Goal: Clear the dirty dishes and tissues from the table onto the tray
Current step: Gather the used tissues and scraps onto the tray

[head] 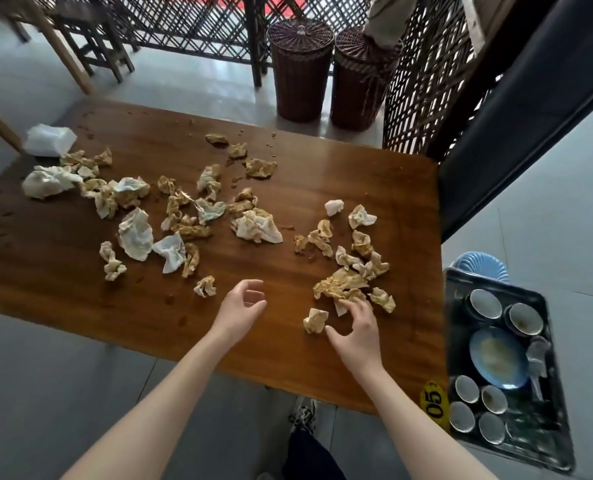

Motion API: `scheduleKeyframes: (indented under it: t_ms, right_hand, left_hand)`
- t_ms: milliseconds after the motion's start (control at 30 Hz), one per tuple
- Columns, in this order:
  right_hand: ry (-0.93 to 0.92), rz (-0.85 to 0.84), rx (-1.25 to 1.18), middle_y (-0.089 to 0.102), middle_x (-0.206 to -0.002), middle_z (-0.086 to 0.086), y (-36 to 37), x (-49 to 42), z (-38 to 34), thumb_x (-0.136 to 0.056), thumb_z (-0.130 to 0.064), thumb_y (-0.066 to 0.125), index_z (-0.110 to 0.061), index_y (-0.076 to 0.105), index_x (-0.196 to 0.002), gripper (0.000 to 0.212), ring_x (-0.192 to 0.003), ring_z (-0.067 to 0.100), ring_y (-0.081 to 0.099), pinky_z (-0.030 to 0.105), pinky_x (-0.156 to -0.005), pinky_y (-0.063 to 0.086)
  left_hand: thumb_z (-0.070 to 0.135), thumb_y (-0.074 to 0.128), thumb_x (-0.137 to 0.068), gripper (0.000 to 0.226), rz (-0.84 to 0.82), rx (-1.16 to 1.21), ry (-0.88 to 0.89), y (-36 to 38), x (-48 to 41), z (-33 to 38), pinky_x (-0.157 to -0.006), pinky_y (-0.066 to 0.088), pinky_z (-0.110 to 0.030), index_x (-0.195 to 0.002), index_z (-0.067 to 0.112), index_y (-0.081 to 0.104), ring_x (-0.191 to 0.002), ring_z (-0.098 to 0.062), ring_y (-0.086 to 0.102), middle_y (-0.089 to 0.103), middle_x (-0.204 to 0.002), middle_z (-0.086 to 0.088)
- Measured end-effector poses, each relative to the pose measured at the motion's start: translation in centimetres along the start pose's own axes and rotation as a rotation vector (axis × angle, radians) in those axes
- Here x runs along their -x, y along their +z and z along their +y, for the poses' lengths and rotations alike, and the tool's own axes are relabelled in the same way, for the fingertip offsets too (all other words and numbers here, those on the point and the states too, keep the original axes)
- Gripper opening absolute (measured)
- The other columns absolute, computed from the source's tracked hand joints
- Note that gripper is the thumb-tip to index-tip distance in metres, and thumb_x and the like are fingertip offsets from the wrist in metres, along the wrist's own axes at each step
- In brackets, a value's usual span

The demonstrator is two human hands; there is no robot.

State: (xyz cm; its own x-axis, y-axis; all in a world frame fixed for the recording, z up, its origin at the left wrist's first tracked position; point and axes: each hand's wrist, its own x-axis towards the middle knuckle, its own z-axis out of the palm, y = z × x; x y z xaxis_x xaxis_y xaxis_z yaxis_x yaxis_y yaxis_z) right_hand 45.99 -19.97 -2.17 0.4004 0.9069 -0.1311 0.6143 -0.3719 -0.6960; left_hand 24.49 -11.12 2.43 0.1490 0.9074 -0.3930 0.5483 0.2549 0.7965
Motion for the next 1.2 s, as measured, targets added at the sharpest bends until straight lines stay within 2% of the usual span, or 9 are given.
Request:
scheduleKeyframes:
  t_ms: [100,167,400,467,533,667,900,1100,1200]
  right_hand:
    - [0.013,-0.073,0.157,0.03,-0.151,0.003,1.1,-1.8,0.2,-0.071,-0.049,0.075,-0.027,0.039,-0.14,0.081,-0.142,0.024,0.021,0.047,-0.115,0.019]
    - [0.039,-0.157,0.196,0.018,-0.156,0.0,1.8,-2.9,0.0,-0.068,-0.053,0.075,-0.034,0.028,-0.144,0.091,-0.145,0.024,0.008,0.053,-0.115,0.011]
    - [0.05,-0.363,0.28,0.007,-0.158,-0.005,3.3,-5.6,-0.1,-0.069,-0.048,0.076,-0.041,0.019,-0.146,0.096,-0.146,0.022,-0.001,0.061,-0.114,0.011]
    - [0.059,-0.386,0.292,0.011,-0.157,-0.005,3.6,-5.9,-0.3,-0.071,-0.045,0.075,-0.039,0.026,-0.144,0.088,-0.146,0.022,0.003,0.058,-0.112,0.017]
    - [0.026,-0.324,0.32,0.025,-0.151,-0.001,3.7,-6.1,-0.3,-0.076,-0.039,0.071,-0.034,0.038,-0.138,0.071,-0.142,0.023,0.018,0.051,-0.111,0.03]
    - [-0.072,-0.232,0.375,0.047,-0.124,-0.003,3.9,-5.9,-0.1,-0.079,-0.023,0.066,-0.025,0.053,-0.119,0.043,-0.117,0.02,0.042,0.035,-0.094,0.045]
    - [-0.029,-0.19,0.213,0.053,-0.101,-0.007,3.4,-5.6,-1.1,-0.078,-0.002,0.062,-0.024,0.057,-0.091,0.026,-0.102,0.015,0.049,0.029,-0.078,0.051]
    - [-0.074,-0.014,0.165,0.054,-0.098,-0.008,1.1,-4.5,-2.2,-0.077,-0.003,0.069,-0.022,0.058,-0.089,0.024,-0.097,0.01,0.051,0.016,-0.074,0.048]
    - [-0.056,0.092,0.139,0.053,-0.095,-0.008,-1.1,-3.7,-1.4,-0.075,0.0,0.07,-0.018,0.059,-0.089,0.025,-0.094,0.011,0.051,0.017,-0.073,0.047]
  left_hand:
    - [0.017,0.062,-0.091,0.036,-0.008,-0.016,-0.018,0.2,-0.7,0.5,-0.069,0.047,-0.013,-0.126,0.021,0.054,-0.101,-0.013,0.06,0.062,-0.112,0.001]
    - [0.018,0.061,-0.091,0.035,0.001,-0.022,-0.034,0.0,-1.1,0.5,-0.07,0.048,-0.014,-0.126,0.023,0.054,-0.103,-0.012,0.06,0.062,-0.112,0.003]
    - [0.018,0.061,-0.092,0.032,0.025,-0.029,-0.093,-1.2,-1.9,0.1,-0.082,0.051,-0.022,-0.122,0.025,0.055,-0.107,-0.014,0.059,0.062,-0.114,0.002]
    - [0.018,0.061,-0.092,0.032,0.013,-0.026,-0.104,-1.5,-2.1,0.2,-0.089,0.052,-0.029,-0.123,0.024,0.055,-0.109,-0.015,0.058,0.061,-0.116,0.0]
    - [0.018,0.061,-0.092,0.032,0.003,-0.024,-0.107,-1.7,-2.5,0.4,-0.093,0.052,-0.033,-0.124,0.023,0.055,-0.11,-0.016,0.058,0.061,-0.117,-0.001]
    - [0.019,0.06,-0.092,0.032,-0.004,-0.033,-0.097,-2.0,-3.3,0.8,-0.09,0.052,-0.029,-0.124,0.022,0.056,-0.109,-0.015,0.058,0.061,-0.117,0.0]
    - [0.019,0.061,-0.092,0.033,-0.029,-0.057,-0.084,-3.2,-4.6,0.5,-0.069,0.045,-0.011,-0.124,0.022,0.056,-0.104,-0.013,0.059,0.063,-0.115,0.001]
    - [0.019,0.062,-0.092,0.033,-0.104,-0.102,-0.041,-2.8,-5.5,0.4,-0.068,0.047,-0.013,-0.124,0.021,0.056,-0.102,-0.013,0.06,0.062,-0.114,0.0]
    - [0.017,0.062,-0.091,0.033,-0.174,-0.121,-0.004,-0.9,-6.3,0.9,-0.072,0.049,-0.018,-0.124,0.019,0.057,-0.101,-0.014,0.061,0.063,-0.113,-0.002]
